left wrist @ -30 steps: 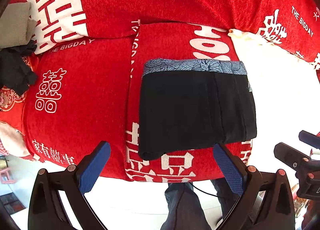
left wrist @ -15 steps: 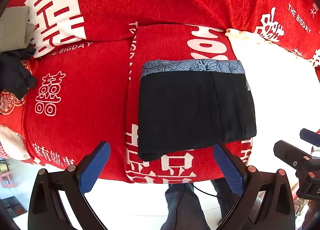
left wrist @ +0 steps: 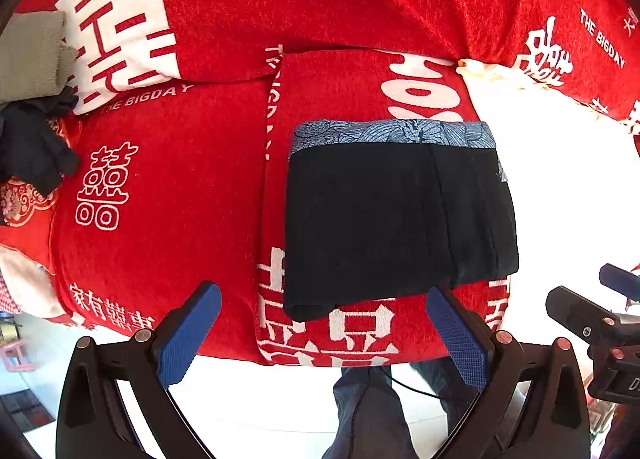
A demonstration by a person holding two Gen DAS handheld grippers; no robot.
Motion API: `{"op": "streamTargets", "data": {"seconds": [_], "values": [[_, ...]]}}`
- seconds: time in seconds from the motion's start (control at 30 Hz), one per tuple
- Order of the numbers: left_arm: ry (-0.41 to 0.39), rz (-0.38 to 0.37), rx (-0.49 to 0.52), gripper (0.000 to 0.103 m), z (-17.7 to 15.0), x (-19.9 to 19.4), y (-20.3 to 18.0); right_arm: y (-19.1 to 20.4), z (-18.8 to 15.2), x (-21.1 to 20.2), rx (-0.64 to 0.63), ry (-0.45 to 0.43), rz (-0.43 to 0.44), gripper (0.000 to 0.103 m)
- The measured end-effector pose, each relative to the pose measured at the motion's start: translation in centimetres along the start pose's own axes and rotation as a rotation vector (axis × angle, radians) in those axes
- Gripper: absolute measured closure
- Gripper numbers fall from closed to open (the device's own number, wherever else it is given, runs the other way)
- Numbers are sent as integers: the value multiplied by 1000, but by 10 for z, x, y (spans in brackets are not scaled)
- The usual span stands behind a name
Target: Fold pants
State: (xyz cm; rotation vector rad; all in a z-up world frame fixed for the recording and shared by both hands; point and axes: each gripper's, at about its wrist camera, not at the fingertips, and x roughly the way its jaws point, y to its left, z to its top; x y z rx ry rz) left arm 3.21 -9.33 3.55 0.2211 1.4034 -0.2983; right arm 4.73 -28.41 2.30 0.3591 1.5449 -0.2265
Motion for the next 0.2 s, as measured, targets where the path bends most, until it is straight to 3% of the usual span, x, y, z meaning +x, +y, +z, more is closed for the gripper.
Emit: {"op": "streamTargets", "data": {"seconds": [0.2], "values": [[-18,-9,-5,0,-2,-3,-1,-1,0,2,-15,0,4,0]]}}
